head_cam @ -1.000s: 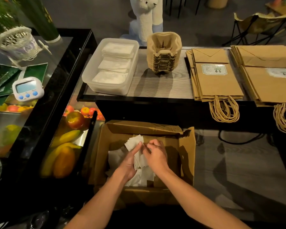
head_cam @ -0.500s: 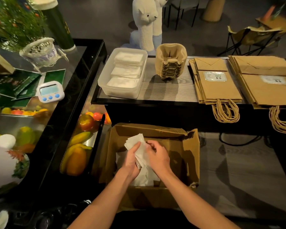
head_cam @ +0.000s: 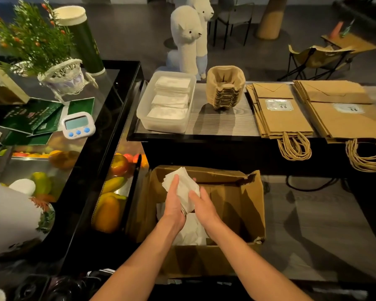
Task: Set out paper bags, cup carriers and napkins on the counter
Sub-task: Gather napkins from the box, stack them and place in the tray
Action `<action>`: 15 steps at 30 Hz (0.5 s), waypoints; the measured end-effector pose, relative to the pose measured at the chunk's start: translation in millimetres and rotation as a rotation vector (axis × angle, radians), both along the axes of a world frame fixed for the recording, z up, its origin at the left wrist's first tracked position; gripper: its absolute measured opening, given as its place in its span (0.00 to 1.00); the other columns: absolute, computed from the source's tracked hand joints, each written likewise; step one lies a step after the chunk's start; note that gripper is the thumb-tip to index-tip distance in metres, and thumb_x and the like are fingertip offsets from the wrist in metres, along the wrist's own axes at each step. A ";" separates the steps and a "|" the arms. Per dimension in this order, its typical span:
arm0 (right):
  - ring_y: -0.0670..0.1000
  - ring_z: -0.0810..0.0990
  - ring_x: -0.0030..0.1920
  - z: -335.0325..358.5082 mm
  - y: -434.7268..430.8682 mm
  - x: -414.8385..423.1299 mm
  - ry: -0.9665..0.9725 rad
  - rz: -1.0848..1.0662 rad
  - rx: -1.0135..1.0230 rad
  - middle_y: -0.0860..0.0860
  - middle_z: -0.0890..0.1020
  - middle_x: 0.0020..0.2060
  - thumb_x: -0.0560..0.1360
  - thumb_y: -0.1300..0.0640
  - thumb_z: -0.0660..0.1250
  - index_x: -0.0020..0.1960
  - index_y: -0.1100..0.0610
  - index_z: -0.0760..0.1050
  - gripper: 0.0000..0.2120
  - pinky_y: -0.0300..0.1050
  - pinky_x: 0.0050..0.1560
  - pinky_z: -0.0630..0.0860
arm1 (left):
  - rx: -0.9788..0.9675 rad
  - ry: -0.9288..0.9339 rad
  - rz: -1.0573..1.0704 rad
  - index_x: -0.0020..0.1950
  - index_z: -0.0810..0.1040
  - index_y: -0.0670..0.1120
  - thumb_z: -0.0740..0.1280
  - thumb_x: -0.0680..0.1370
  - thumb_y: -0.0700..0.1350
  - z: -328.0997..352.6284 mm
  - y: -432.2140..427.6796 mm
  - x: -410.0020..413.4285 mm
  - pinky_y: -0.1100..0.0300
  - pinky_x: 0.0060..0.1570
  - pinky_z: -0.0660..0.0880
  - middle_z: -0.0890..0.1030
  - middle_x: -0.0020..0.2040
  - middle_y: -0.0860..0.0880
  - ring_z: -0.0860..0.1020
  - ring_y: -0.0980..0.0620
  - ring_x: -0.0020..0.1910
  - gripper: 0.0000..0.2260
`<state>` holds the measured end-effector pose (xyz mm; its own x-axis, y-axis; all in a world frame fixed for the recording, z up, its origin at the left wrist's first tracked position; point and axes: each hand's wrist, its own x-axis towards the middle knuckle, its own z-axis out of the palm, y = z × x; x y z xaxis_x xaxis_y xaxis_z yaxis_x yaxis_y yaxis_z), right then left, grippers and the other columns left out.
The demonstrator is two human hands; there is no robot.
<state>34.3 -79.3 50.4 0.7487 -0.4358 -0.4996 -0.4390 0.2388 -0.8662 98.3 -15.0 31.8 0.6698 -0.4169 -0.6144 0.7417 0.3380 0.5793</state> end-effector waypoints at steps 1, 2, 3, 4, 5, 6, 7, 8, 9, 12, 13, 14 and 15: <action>0.46 0.79 0.55 1.2 -1.5 1.0 -0.005 -0.012 -0.029 0.46 0.79 0.57 0.84 0.47 0.60 0.66 0.43 0.68 0.12 0.41 0.49 0.80 | 0.013 -0.015 0.001 0.64 0.79 0.49 0.65 0.82 0.57 1.0 1.6 1.1 0.46 0.62 0.79 0.87 0.53 0.46 0.85 0.47 0.55 0.17; 0.46 0.80 0.54 3.7 -3.5 2.0 -0.020 -0.026 -0.063 0.46 0.79 0.57 0.83 0.48 0.62 0.66 0.44 0.69 0.12 0.41 0.48 0.80 | 0.019 -0.022 -0.002 0.63 0.79 0.49 0.65 0.82 0.57 2.1 3.6 2.8 0.46 0.61 0.79 0.88 0.52 0.46 0.85 0.46 0.54 0.16; 0.46 0.80 0.54 5.0 -6.4 3.6 -0.038 -0.038 -0.100 0.46 0.79 0.57 0.83 0.49 0.63 0.66 0.44 0.70 0.12 0.41 0.47 0.81 | 0.022 -0.029 -0.014 0.63 0.79 0.49 0.66 0.82 0.56 4.9 5.7 4.7 0.46 0.60 0.79 0.88 0.51 0.46 0.85 0.46 0.53 0.15; 0.46 0.81 0.54 6.8 -9.7 4.8 -0.056 -0.052 -0.127 0.46 0.80 0.56 0.82 0.49 0.65 0.66 0.44 0.70 0.13 0.41 0.47 0.81 | 0.024 -0.044 -0.036 0.64 0.78 0.49 0.67 0.82 0.54 7.5 8.1 7.2 0.46 0.59 0.80 0.87 0.51 0.46 0.85 0.46 0.53 0.14; 0.46 0.81 0.53 9.1 -13.4 6.5 -0.073 -0.074 -0.137 0.46 0.80 0.56 0.82 0.49 0.66 0.65 0.44 0.71 0.13 0.42 0.47 0.82 | 0.027 -0.064 -0.059 0.63 0.78 0.48 0.67 0.82 0.52 10.5 10.2 10.2 0.47 0.56 0.81 0.87 0.50 0.46 0.85 0.46 0.52 0.13; 0.47 0.82 0.53 11.6 -16.1 8.4 -0.084 -0.103 -0.129 0.46 0.81 0.56 0.81 0.49 0.67 0.64 0.44 0.72 0.13 0.45 0.48 0.84 | 0.030 -0.079 -0.075 0.63 0.78 0.47 0.68 0.81 0.49 13.6 11.6 13.5 0.48 0.53 0.82 0.87 0.49 0.46 0.85 0.47 0.50 0.11; 0.48 0.82 0.54 13.9 -17.8 10.2 -0.091 -0.139 -0.100 0.47 0.81 0.57 0.80 0.49 0.68 0.64 0.44 0.72 0.14 0.49 0.50 0.84 | 0.033 -0.089 -0.083 0.62 0.78 0.47 0.69 0.81 0.47 16.8 12.8 16.8 0.50 0.50 0.82 0.87 0.48 0.46 0.85 0.47 0.49 0.10; 0.49 0.83 0.54 16.4 -18.2 12.1 -0.095 -0.171 -0.049 0.47 0.81 0.57 0.80 0.49 0.69 0.65 0.43 0.71 0.15 0.51 0.51 0.84 | 0.035 -0.099 -0.084 0.61 0.79 0.47 0.69 0.81 0.46 19.9 13.0 19.4 0.50 0.48 0.82 0.87 0.48 0.46 0.85 0.47 0.49 0.10; 0.50 0.82 0.55 18.4 -17.4 13.7 -0.101 -0.187 0.012 0.47 0.81 0.57 0.80 0.49 0.68 0.66 0.44 0.70 0.16 0.50 0.51 0.84 | 0.039 -0.111 -0.073 0.62 0.79 0.47 0.70 0.80 0.46 22.2 12.4 21.4 0.50 0.48 0.82 0.87 0.50 0.46 0.85 0.46 0.50 0.11; 0.49 0.80 0.59 22.1 -13.5 18.6 -0.130 -0.165 0.085 0.48 0.79 0.60 0.82 0.48 0.64 0.70 0.44 0.67 0.17 0.47 0.53 0.81 | 0.057 -0.160 -0.014 0.67 0.77 0.47 0.72 0.79 0.46 28.9 6.3 23.4 0.48 0.53 0.82 0.85 0.56 0.45 0.83 0.45 0.57 0.17; 0.49 0.79 0.59 22.5 -14.4 20.7 -0.136 -0.164 0.060 0.48 0.79 0.61 0.83 0.49 0.64 0.71 0.45 0.67 0.18 0.47 0.55 0.80 | 0.066 -0.172 -0.001 0.67 0.77 0.48 0.73 0.78 0.47 30.8 4.1 24.0 0.46 0.56 0.81 0.85 0.58 0.44 0.83 0.45 0.58 0.17; 0.48 0.79 0.59 24.7 -16.7 22.4 -0.140 -0.173 0.023 0.48 0.79 0.61 0.83 0.50 0.64 0.71 0.45 0.67 0.18 0.47 0.55 0.81 | 0.073 -0.187 0.006 0.65 0.77 0.49 0.73 0.78 0.48 33.6 2.3 25.2 0.45 0.59 0.80 0.84 0.59 0.44 0.83 0.45 0.59 0.16; 0.48 0.79 0.59 27.5 -20.4 23.9 -0.144 -0.186 -0.019 0.48 0.79 0.60 0.82 0.52 0.64 0.70 0.45 0.68 0.17 0.47 0.54 0.82 | 0.081 -0.211 0.003 0.64 0.77 0.50 0.72 0.78 0.49 36.4 1.1 26.8 0.44 0.61 0.80 0.84 0.59 0.45 0.82 0.45 0.59 0.15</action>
